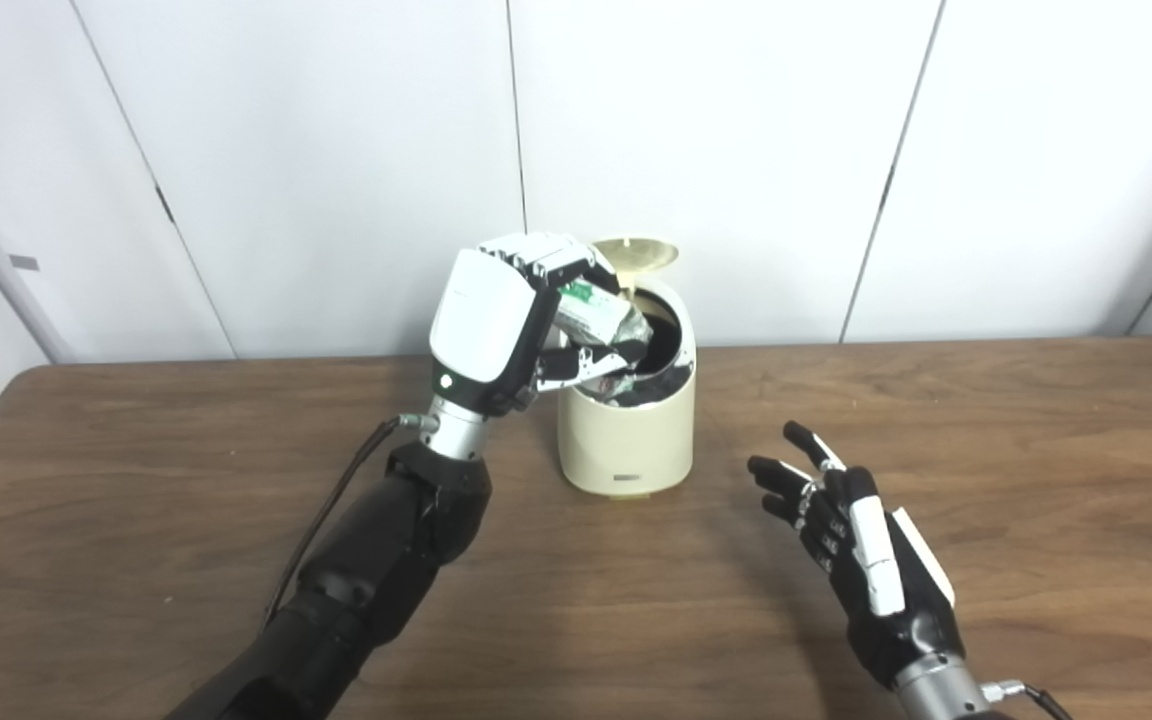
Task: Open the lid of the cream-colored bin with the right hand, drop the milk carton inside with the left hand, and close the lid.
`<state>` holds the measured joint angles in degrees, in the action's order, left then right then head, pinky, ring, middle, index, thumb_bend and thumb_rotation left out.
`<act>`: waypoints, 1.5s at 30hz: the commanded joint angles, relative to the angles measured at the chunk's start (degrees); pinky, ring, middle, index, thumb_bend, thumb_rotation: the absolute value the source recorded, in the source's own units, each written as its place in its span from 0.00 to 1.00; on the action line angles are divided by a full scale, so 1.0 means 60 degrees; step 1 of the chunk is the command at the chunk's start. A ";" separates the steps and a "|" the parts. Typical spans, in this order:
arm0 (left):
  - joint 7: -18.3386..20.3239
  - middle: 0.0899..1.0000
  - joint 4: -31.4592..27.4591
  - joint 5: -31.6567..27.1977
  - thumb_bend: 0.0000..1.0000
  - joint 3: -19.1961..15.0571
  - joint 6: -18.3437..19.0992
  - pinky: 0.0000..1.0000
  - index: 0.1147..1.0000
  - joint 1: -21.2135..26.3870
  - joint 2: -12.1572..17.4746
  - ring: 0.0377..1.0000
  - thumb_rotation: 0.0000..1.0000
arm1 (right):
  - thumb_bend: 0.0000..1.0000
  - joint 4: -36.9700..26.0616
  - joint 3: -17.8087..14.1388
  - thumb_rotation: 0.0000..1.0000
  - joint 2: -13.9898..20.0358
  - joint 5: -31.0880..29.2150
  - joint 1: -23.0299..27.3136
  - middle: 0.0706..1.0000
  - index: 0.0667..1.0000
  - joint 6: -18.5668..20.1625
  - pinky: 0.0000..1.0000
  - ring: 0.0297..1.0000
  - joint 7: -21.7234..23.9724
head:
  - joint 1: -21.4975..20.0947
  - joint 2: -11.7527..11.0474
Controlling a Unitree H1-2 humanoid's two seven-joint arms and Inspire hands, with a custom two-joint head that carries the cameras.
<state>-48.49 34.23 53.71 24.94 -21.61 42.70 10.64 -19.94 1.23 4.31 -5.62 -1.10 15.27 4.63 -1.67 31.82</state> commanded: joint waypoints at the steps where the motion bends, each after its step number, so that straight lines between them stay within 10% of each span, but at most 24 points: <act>1: -0.0054 0.46 -0.0398 -0.0064 0.48 -0.0259 0.0078 0.38 0.40 0.0484 0.0053 0.40 0.00 | 0.66 -0.0418 -0.0007 1.00 0.0002 -0.0127 0.0194 0.79 0.93 -0.0128 0.87 0.86 0.0097 | 0.0002 0.0004; 21: 0.0420 0.41 -0.0471 -0.0195 0.48 -0.0446 0.0058 0.36 0.39 0.0363 -0.0048 0.40 0.00 | 0.67 -0.0476 -0.0043 1.00 0.0073 -0.0284 0.0197 0.79 0.93 0.0036 0.89 0.86 0.0133 | 0.0091 0.0103; 33: 0.1232 0.60 -0.0958 0.0104 0.52 -0.0487 0.1166 0.48 0.43 0.0111 -0.0042 0.56 0.06 | 0.67 -0.0568 0.0012 0.96 0.0184 -0.0050 0.0232 0.75 0.92 0.0431 0.90 0.85 0.0064 | 0.0252 0.0047; 35: 0.1236 0.59 -0.0951 0.0093 0.88 -0.0492 0.1156 0.48 0.51 0.0125 -0.0025 0.55 0.04 | 0.66 -0.0561 0.0008 0.94 0.0171 0.0021 0.0239 0.74 0.91 0.0440 0.88 0.83 0.0044 | 0.0259 0.0029; 37: 0.1199 0.59 -0.0917 0.0062 0.98 -0.0498 0.1088 0.48 0.53 0.0148 -0.0007 0.55 0.03 | 0.65 -0.0553 0.0023 0.93 0.0175 0.0106 0.0251 0.73 0.90 0.0422 0.87 0.82 0.0045 | 0.0274 0.0006; 45: 0.1173 0.56 -0.0811 0.0047 0.96 -0.0504 0.1082 0.50 0.53 0.0193 -0.0015 0.55 0.03 | 0.58 -0.0458 0.0124 0.89 0.0278 0.0484 0.0316 0.71 0.86 0.0241 0.83 0.79 0.0092 | 0.0430 -0.0094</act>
<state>-40.30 30.28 54.20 22.56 -14.66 40.79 9.99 -21.42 1.96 5.83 -2.90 -0.99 18.33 4.88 0.88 31.20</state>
